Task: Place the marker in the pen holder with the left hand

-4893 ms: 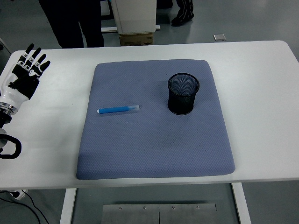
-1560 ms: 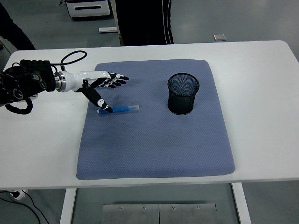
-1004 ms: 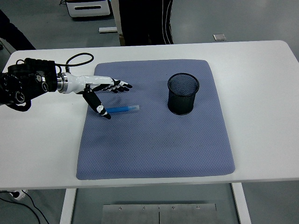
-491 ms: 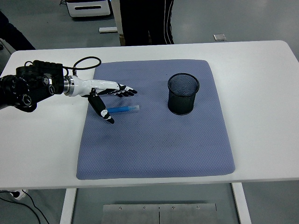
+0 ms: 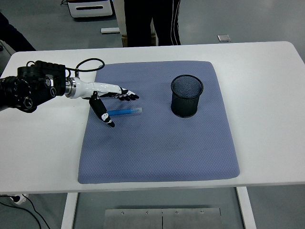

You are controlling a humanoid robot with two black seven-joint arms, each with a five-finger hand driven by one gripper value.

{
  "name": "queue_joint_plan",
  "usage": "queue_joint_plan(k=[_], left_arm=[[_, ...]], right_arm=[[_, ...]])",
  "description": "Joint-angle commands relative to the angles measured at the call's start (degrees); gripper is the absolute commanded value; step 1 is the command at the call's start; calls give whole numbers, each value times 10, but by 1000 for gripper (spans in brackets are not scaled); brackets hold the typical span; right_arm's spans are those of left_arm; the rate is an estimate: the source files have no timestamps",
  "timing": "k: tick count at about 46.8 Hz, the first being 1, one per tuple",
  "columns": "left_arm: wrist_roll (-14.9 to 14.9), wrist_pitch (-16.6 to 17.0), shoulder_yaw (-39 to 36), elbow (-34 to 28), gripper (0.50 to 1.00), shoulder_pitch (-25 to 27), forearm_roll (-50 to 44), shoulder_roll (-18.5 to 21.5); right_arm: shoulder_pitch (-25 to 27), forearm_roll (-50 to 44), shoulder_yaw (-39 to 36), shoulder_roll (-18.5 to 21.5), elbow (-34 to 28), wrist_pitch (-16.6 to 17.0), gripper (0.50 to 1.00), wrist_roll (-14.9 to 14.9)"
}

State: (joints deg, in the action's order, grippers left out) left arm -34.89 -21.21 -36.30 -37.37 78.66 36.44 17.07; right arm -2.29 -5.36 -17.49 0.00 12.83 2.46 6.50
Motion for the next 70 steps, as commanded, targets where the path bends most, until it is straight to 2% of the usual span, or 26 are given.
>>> queue_joint_plan(k=[1, 14, 29, 40, 49, 65, 70], left_arm=[[1, 3, 0, 0, 921, 0, 4, 0], [4, 6, 0, 5, 912, 3, 31, -14], [4, 6, 1, 12, 848, 9, 38, -23], [4, 14, 2, 15, 842, 13, 64, -29], [28, 34, 1, 15, 830, 14, 84, -31], [31, 36, 1, 15, 815, 14, 88, -43], [31, 36, 1, 15, 783, 14, 103, -47]], right_arm=[[0, 0, 0, 0, 0, 0, 1000, 0], [0, 0, 0, 0, 0, 0, 1000, 0], [0, 0, 0, 0, 0, 0, 1000, 0], [0, 0, 0, 0, 0, 0, 1000, 0], [0, 0, 0, 0, 0, 0, 1000, 0], [0, 0, 0, 0, 0, 0, 1000, 0], [0, 0, 0, 0, 0, 0, 1000, 0]])
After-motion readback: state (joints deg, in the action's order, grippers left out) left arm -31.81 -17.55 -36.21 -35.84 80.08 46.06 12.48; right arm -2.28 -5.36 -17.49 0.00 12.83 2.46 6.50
